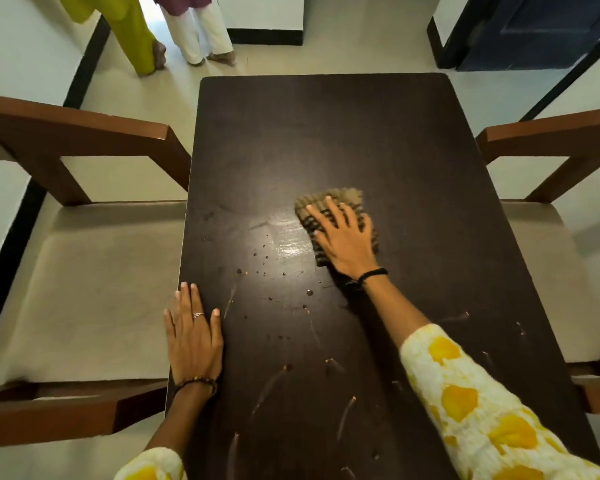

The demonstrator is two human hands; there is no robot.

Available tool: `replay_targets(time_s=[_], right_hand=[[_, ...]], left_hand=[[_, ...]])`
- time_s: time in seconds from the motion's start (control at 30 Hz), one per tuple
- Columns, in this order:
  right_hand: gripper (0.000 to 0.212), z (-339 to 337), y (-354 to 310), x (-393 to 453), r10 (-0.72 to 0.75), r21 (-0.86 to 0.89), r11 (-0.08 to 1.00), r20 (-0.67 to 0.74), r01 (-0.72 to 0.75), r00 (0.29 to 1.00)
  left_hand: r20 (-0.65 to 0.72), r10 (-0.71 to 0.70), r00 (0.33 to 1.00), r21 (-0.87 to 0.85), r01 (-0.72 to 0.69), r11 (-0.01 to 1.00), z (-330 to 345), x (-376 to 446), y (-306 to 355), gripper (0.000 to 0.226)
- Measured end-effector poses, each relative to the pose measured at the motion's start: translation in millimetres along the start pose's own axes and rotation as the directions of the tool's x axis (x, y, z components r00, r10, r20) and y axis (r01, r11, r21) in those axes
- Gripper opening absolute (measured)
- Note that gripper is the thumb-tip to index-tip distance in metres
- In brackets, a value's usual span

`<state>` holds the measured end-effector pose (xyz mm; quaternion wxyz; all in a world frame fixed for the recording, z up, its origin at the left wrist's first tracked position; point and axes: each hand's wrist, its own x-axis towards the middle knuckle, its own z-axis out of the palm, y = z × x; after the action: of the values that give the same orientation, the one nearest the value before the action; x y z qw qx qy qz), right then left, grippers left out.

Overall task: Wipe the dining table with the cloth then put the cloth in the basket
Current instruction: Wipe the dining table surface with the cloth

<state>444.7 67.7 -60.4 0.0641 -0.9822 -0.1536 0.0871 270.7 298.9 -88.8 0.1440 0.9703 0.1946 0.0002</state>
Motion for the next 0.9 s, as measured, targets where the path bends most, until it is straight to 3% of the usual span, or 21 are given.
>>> replay_targets(time_s=[0.13,0.23,0.4,0.53,0.67,0.73,0.8,0.9], right_hand=[[0.048,-3,30,-15,0.258,0.022,0.966,-0.032,-0.257,0.966],[0.051,-3,3,-6,0.334,0.057,0.941,0.003,-0.333,0.943],[0.053,9,-76,26,0.173,0.052,0.983,0.052,-0.175,0.984],[0.054,15,-138,38,-0.036,0.022,0.999,0.082,0.034,0.996],[0.052,11,-116,31,-0.245,-0.02,0.969,0.09,0.247,0.965],[0.05,11,-82,21,-0.173,-0.015,0.985,0.025,0.173,0.985],[0.052,11,-53,13,-0.005,-0.009,1.0,-0.004,0.005,1.0],[0.054,10,-60,15,0.141,0.003,0.99,0.012,-0.141,0.99]], left_hand=[[0.002,-0.007,1.0,0.005,0.007,1.0,1,0,0,0.065],[0.006,-0.002,1.0,0.012,0.002,1.0,3,1,0,0.061],[0.004,0.02,1.0,0.016,-0.02,1.0,1,3,0,0.06],[-0.012,0.013,1.0,0.014,-0.013,1.0,2,2,-1,0.058],[-0.014,0.008,1.0,0.017,-0.008,1.0,4,3,-2,0.059],[-0.016,0.01,1.0,0.004,-0.01,1.0,3,4,-2,0.058],[-0.014,0.023,1.0,-0.003,-0.023,1.0,3,4,-2,0.062],[-0.028,0.021,0.999,-0.014,-0.022,1.0,3,3,-1,0.058]])
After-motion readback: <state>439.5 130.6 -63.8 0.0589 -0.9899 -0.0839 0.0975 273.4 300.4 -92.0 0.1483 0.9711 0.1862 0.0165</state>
